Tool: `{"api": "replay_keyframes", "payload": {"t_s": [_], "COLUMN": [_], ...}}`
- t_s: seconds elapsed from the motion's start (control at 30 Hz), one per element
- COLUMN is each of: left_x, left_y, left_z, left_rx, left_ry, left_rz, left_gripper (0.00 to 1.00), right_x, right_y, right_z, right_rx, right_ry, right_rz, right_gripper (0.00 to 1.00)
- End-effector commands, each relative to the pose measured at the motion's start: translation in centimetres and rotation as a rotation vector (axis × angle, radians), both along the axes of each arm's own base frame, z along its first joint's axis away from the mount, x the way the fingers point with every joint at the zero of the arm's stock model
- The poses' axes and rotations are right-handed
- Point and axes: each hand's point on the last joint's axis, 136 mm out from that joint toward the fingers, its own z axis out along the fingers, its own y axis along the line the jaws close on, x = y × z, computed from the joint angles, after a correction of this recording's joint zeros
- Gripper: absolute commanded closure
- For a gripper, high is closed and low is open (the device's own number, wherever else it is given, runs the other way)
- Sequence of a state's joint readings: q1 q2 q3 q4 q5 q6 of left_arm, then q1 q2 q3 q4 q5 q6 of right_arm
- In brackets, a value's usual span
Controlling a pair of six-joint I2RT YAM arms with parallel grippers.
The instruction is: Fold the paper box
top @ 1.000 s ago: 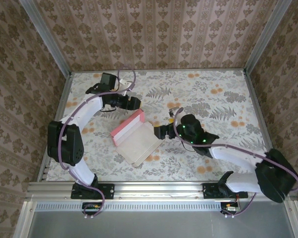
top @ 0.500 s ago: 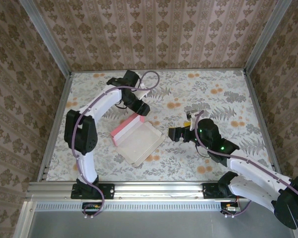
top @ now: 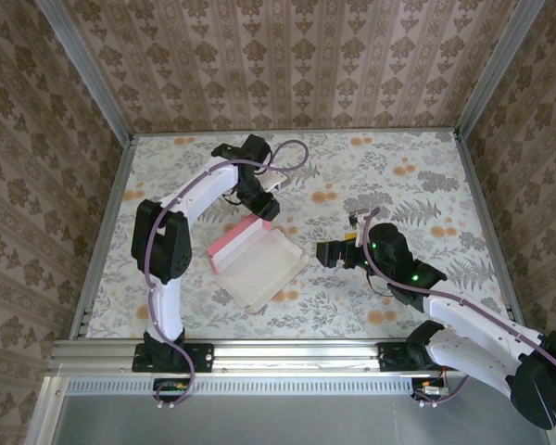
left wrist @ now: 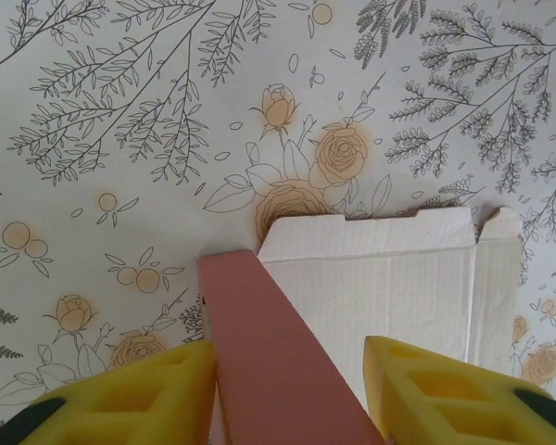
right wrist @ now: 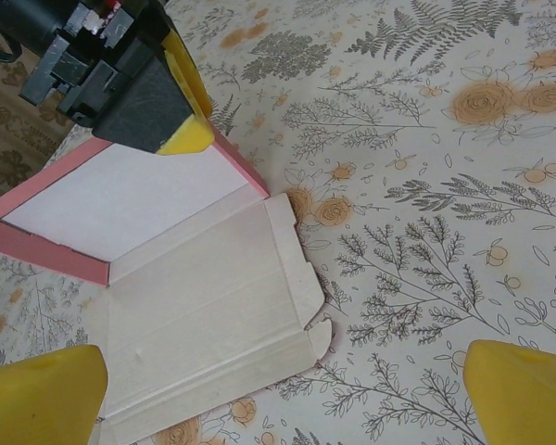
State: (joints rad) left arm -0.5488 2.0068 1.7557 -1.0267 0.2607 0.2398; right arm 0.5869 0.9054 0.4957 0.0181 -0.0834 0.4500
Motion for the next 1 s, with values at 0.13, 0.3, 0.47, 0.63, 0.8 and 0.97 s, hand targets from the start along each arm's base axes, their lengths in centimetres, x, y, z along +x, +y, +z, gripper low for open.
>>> {"api": "replay_keyframes", "payload": {"t_s": [0.13, 0.3, 0.47, 0.63, 0.8, 0.97], "left_x": [0.1, 0.2, 0.4, 1.1, 2.6, 3.5], "left_y": [0.5, 0.6, 0.7, 1.1, 2.3, 3.2], "left_z": [-0.2, -0.3, -0.1, 1.0, 2.6, 3.3], "left_rx": [0.035, 0.039, 0.027, -0.081, -0.285, -0.553], "left_ry": [0.010, 0.005, 0.009, 0.050, 0.115, 0.201], "left_rz": [0.016, 0.021, 0.054, 0.171, 0.384, 0.620], "left_gripper": [0.66, 0.73, 0.74, 0.72, 0.71, 0.71], "right_x": [-0.1, -0.2, -0.1, 0.0, -0.4, -0.8], "right_y": [-0.2, -0.3, -0.8, -1.4, -1.5, -1.9], "right_z": [-0.6, -0.8, -1.1, -1.7, -1.5, -0.8], "right_rx": [0.007, 0.007, 0.007, 0.002, 0.037, 0.079], "right_ry": [0.024, 0.040, 0.098, 0.193, 0.238, 0.280], "right_rz": [-0.011, -0.018, -0.064, -0.120, -0.129, -0.137], "right_gripper": [0.00, 0.00, 0.00, 0.00, 0.00, 0.04]}}
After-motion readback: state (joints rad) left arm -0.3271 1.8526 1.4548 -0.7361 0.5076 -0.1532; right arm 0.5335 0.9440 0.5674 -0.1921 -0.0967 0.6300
